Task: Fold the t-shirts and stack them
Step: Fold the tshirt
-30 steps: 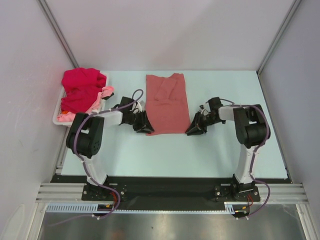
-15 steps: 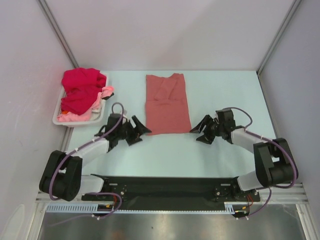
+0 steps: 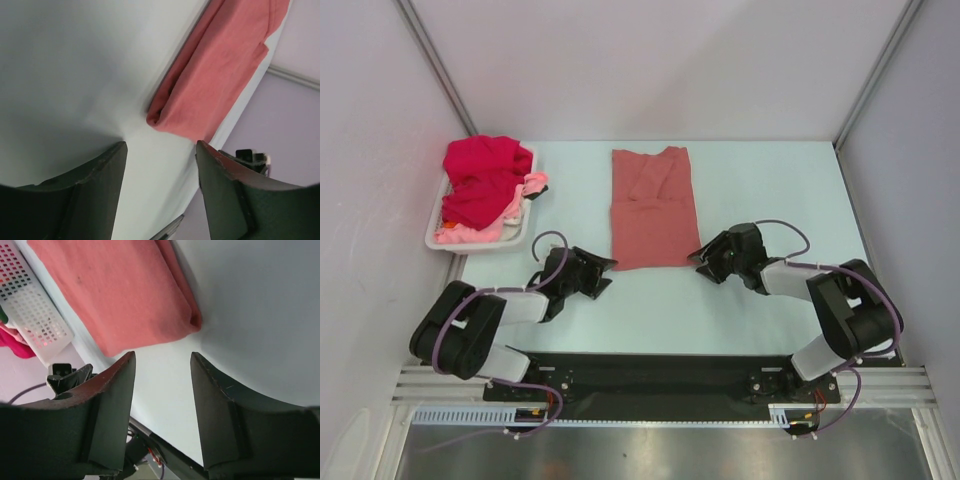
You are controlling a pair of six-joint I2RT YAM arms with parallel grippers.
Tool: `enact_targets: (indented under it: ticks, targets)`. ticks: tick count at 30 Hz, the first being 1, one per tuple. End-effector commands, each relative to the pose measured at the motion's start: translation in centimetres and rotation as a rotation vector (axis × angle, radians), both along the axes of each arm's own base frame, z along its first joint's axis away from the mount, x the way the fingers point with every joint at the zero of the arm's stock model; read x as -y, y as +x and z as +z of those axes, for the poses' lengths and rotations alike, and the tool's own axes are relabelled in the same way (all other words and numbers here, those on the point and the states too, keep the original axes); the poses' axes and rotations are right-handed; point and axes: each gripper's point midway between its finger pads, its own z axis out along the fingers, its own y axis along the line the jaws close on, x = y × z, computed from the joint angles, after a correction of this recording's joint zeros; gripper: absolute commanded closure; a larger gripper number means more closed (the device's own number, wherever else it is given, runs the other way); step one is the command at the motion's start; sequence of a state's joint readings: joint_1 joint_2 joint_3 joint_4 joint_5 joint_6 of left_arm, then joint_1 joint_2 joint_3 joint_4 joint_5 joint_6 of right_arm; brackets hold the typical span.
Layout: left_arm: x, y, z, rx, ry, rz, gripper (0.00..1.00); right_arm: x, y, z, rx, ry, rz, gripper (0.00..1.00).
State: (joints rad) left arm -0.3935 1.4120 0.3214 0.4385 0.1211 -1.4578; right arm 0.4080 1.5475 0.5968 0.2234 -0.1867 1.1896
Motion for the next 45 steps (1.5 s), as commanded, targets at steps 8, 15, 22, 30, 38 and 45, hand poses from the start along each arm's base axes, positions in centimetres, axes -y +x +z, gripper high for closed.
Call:
enact_targets:
  ticks: [8,15,22,30,38,45]
  targets:
    - [-0.8,2.0,-1.9,-0.082,0.043,0.135,0.44,0.5,1.5,-1.6,-0.054,0.003,-0.149,0.49]
    - [-0.5,1.7,-2.7,-0.118,0.073,0.101,0.5,1.4,1.0,-2.7,-0.105,-0.016,-0.206,0.5]
    - [-0.2,0.8,-3.1,-0.159,0.088,0.084,0.55,2.0,0.9,-3.2,-0.133,-0.042,-0.249,0.52]
    - [0.3,1.2,-3.5,-0.166,0.096,0.054,0.64,2.2,1.1,-3.9,-0.154,-0.047,-0.27,0.57]
    - [0.6,1.4,-3.5,-0.143,0.059,0.023,1.0,2.5,0.9,-4.9,-0.175,-0.067,-0.248,0.76]
    - [0.8,0.7,-2.4,-0.116,0.045,-0.023,1.0,2.2,-0.4,-5.2,-0.178,-0.069,-0.109,1.0]
